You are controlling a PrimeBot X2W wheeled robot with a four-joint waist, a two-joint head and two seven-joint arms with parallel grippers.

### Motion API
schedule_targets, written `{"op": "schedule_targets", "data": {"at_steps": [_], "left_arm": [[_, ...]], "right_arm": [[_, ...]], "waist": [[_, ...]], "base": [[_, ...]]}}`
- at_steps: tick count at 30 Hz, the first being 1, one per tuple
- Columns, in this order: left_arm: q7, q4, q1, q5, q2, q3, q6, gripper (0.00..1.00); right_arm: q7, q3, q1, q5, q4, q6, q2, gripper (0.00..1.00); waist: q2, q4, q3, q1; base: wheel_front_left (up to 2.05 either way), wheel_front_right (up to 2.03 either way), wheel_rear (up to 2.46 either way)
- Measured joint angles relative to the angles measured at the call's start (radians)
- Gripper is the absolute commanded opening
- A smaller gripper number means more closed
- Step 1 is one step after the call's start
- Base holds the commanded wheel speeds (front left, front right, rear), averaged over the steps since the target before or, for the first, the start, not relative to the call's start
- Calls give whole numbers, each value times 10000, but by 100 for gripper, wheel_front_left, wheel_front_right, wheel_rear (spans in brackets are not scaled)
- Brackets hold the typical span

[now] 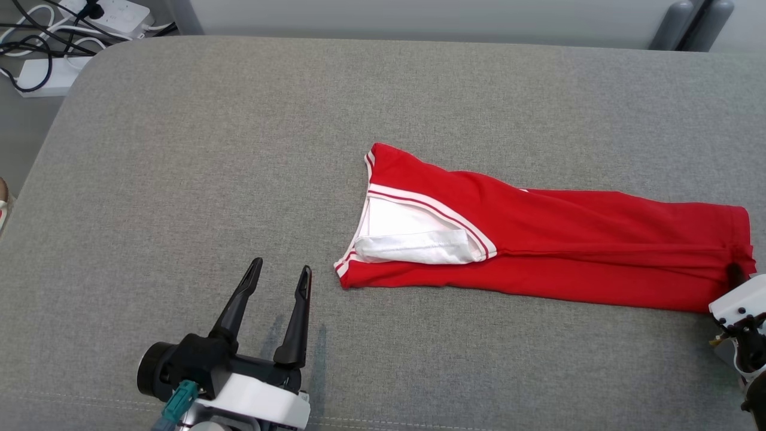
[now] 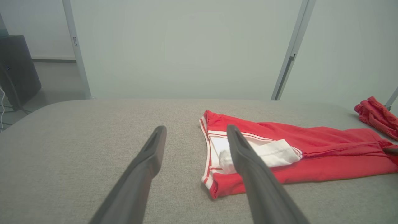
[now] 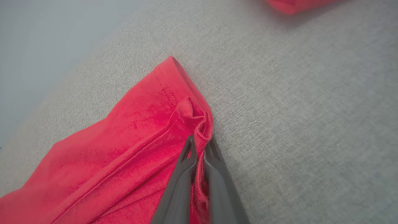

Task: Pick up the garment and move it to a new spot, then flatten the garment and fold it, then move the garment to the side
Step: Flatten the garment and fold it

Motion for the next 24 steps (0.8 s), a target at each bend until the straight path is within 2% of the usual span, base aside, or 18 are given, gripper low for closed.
{"op": "schedule_targets", "data": {"at_steps": [9, 18, 24], "left_arm": [[0, -44, 1, -201, 0, 42, 0, 100], [0, -178, 2, -332, -2, 15, 0, 100], [0, -205, 2, -332, -2, 13, 0, 100]], "right_arm": [[-176, 244, 288, 345, -336, 2, -140, 0], [-431, 334, 727, 698, -732, 4, -1051, 0], [-477, 458, 847, 1005, -1149, 2, -1112, 0]], "waist": [[0, -62, -238, 0], [0, -128, -499, 0], [0, -130, -523, 0]], "base": [[0, 0, 0], [0, 0, 0], [0, 0, 0]]}}
